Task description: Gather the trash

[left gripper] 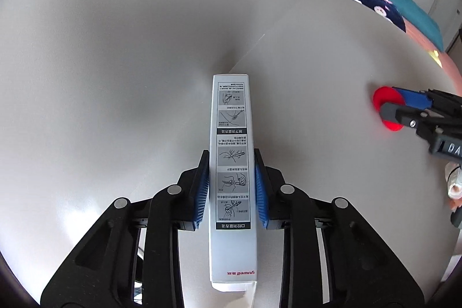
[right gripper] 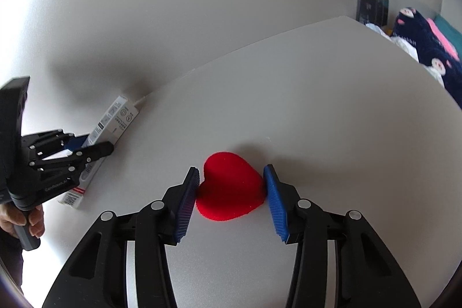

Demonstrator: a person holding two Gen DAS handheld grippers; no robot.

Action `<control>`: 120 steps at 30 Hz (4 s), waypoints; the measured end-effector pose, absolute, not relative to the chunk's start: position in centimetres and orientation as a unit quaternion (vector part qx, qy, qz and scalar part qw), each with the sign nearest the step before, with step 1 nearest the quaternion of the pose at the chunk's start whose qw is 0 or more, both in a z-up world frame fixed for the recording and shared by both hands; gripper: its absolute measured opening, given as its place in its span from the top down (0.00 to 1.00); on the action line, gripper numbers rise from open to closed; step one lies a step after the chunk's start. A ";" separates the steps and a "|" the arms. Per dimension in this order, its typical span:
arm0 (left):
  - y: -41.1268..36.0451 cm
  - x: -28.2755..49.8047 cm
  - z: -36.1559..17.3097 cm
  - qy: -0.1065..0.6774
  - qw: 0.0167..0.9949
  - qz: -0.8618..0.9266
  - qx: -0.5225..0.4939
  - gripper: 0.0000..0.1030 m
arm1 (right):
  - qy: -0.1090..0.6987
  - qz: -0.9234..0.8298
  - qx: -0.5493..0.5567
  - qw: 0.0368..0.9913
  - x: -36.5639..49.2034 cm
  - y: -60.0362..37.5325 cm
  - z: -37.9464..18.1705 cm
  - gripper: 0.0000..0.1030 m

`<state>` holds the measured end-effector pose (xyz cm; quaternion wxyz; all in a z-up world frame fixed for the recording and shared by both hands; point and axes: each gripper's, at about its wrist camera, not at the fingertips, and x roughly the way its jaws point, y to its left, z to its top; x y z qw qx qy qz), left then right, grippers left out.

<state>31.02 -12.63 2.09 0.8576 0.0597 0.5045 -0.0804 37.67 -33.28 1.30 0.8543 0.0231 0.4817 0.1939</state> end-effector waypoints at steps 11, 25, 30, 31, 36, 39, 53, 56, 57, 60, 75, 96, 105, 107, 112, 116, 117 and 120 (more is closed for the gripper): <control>-15.1 29.5 4.1 0.489 0.866 -0.090 0.041 0.74 | 0.472 0.176 0.045 0.863 35.2 -36.6 3.1 0.54; -28.6 26.2 8.4 0.453 0.868 -0.188 0.074 0.74 | 0.441 0.144 0.076 0.883 28.1 -47.1 9.2 0.54; -35.4 25.7 8.9 0.448 0.862 -0.220 0.094 0.74 | 0.429 0.124 0.087 0.891 24.5 -51.6 10.5 0.54; -36.5 25.5 9.0 0.448 0.860 -0.226 0.095 0.74 | 0.428 0.120 0.089 0.891 23.9 -52.4 10.6 0.54; -42.4 23.9 9.4 0.445 0.849 -0.268 0.102 0.74 | 0.419 0.085 0.107 0.897 19.7 -57.8 11.3 0.54; -46.4 22.6 9.5 0.442 0.838 -0.300 0.116 0.74 | 0.416 0.059 0.119 0.900 17.5 -61.1 11.5 0.54; -63.5 15.2 6.7 0.454 0.754 -0.440 0.178 0.74 | 0.433 -0.076 0.189 0.878 6.5 -74.7 8.5 0.54; -65.6 14.1 4.9 0.467 0.730 -0.459 0.194 0.74 | 0.441 -0.090 0.220 0.865 5.1 -76.4 6.9 0.54; -66.3 13.8 4.2 0.474 0.723 -0.462 0.198 0.73 | 0.445 -0.094 0.228 0.861 4.8 -76.9 6.4 0.54; -68.0 13.0 2.0 0.493 0.708 -0.445 0.240 0.41 | 0.458 -0.121 0.245 0.846 4.0 -78.2 5.2 0.31; -67.0 13.6 2.0 0.466 0.738 -0.413 0.258 0.06 | 0.441 -0.165 0.252 0.845 2.7 -79.6 5.2 0.11; -59.1 16.5 4.3 0.468 0.771 -0.377 0.211 0.06 | 0.453 -0.102 0.235 0.854 7.1 -72.8 6.6 0.03; -50.6 18.1 3.9 0.472 0.800 -0.323 0.180 0.06 | 0.464 -0.044 0.211 0.859 10.6 -66.0 6.0 0.03; -48.4 18.5 3.7 0.476 0.805 -0.308 0.172 0.06 | 0.465 -0.034 0.207 0.860 11.3 -64.2 5.9 0.03; -42.9 19.0 3.3 0.486 0.817 -0.274 0.148 0.06 | 0.466 0.004 0.200 0.862 12.6 -59.3 5.9 0.03; -38.3 18.9 3.1 0.486 0.828 -0.245 0.132 0.06 | 0.468 0.037 0.188 0.863 13.5 -55.0 5.8 0.03; -37.4 18.8 3.1 0.485 0.831 -0.240 0.129 0.06 | 0.468 0.042 0.184 0.863 13.7 -54.1 5.8 0.03; -34.0 18.1 2.9 0.482 0.839 -0.225 0.114 0.06 | 0.467 0.060 0.169 0.866 14.0 -50.9 5.8 0.03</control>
